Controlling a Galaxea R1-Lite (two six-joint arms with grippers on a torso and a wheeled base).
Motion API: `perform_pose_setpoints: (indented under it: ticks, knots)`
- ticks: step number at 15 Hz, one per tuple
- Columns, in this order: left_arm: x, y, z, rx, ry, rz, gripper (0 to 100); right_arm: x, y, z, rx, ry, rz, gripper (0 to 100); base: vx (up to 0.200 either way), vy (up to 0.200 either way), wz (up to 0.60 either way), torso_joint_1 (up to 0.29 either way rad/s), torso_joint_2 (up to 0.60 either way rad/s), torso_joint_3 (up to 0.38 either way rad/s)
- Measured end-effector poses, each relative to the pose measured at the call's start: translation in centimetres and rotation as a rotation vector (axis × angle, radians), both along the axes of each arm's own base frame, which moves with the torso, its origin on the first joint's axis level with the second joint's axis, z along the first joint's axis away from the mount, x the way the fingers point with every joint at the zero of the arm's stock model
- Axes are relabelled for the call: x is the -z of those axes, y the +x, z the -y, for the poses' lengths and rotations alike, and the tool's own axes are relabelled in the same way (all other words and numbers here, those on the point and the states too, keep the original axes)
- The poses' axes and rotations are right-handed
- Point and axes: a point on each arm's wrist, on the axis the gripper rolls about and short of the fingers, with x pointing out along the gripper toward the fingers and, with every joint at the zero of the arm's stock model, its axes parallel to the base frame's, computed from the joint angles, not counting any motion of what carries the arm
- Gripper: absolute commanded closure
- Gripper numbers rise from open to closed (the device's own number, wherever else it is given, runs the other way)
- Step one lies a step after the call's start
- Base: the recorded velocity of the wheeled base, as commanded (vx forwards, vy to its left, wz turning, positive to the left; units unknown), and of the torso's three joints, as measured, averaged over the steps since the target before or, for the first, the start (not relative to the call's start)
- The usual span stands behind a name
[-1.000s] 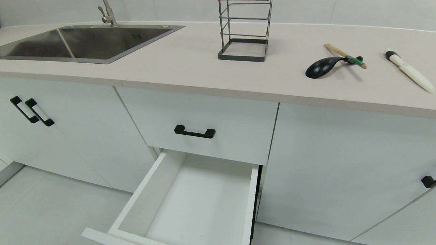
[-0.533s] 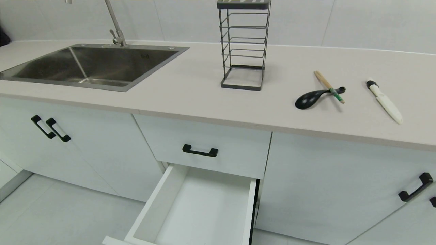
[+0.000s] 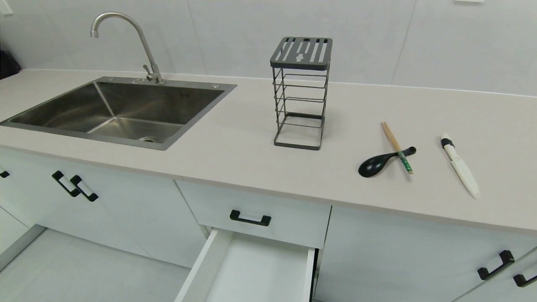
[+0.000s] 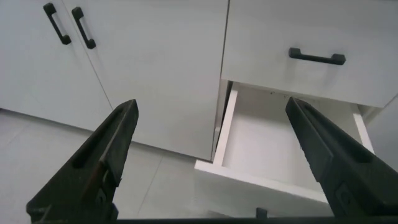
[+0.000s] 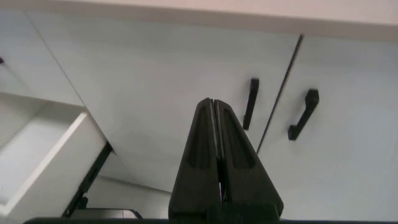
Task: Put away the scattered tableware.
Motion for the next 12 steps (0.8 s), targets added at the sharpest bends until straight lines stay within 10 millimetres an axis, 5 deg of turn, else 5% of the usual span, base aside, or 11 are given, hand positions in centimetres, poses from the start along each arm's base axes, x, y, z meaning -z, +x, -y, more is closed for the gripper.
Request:
perform_pose_setpoints:
  ticks: [12]
  knots:
    - [0.01, 0.0, 0.0, 0.0, 0.0, -0.001, 0, 0.0, 0.0, -0.02, -0.007, -0.01, 0.0, 100, 0.0, 0.0, 0.0, 0.288, -0.54, -0.257]
